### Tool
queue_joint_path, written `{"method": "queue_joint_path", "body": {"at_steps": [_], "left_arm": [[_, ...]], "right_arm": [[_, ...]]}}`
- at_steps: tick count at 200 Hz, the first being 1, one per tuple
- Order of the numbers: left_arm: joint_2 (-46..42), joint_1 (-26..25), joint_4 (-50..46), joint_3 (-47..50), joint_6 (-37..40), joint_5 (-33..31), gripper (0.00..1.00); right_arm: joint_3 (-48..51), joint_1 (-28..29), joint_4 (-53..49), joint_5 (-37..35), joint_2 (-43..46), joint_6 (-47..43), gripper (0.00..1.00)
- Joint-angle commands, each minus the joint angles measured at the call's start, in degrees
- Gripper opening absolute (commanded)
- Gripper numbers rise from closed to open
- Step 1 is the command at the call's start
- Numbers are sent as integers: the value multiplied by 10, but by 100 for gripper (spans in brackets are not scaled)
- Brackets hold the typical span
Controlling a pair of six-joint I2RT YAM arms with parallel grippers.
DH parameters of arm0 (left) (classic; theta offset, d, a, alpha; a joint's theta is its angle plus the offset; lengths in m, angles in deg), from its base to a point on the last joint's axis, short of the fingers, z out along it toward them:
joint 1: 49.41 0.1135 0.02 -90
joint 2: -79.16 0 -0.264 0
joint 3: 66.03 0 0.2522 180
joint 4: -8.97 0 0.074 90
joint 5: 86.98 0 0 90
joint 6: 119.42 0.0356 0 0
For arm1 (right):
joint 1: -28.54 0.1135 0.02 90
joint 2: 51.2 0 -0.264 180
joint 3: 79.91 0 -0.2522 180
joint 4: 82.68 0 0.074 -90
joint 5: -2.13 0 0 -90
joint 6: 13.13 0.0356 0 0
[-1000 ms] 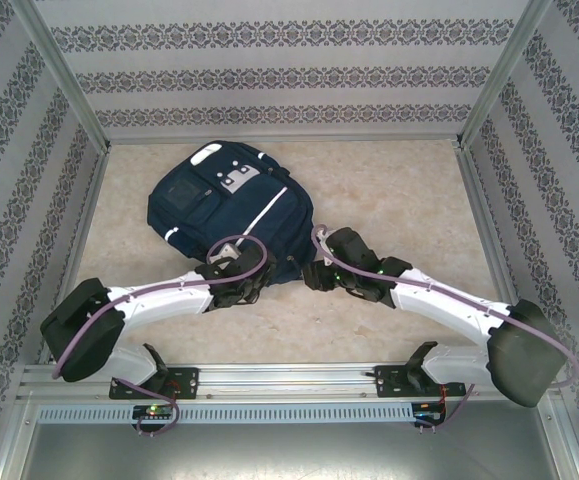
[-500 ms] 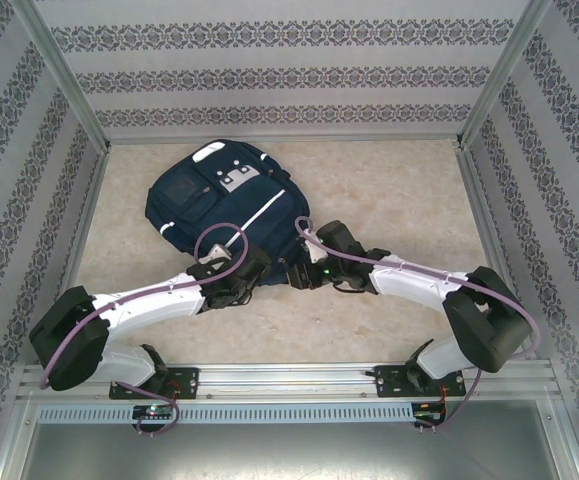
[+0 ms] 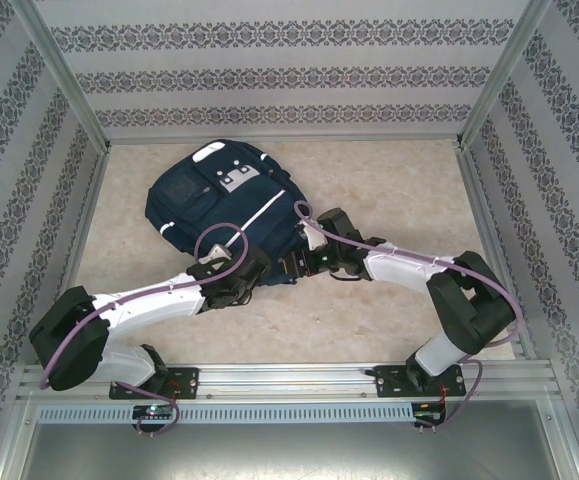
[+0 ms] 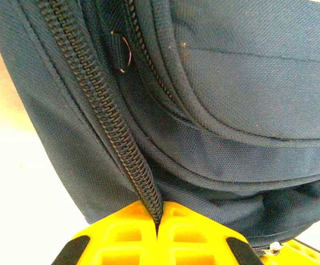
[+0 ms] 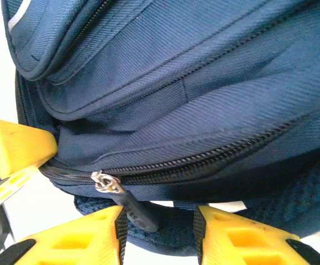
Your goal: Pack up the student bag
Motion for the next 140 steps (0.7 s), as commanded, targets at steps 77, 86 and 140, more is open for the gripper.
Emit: {"method": "queue_joint_path", "body": {"at_steps": [77,86,140], "left_arm": [[1,-1,-18,-6,6,-14,0],[1,-1,-16,-5,7,-13,0],[0,-1,-16,-10,11,-9,0]], "right_arm": [[-1,10,51,65,-31,-11,40],[0,10,52,54,-33,-14,43],[5,3,77,36,-54,-12,55]]}}
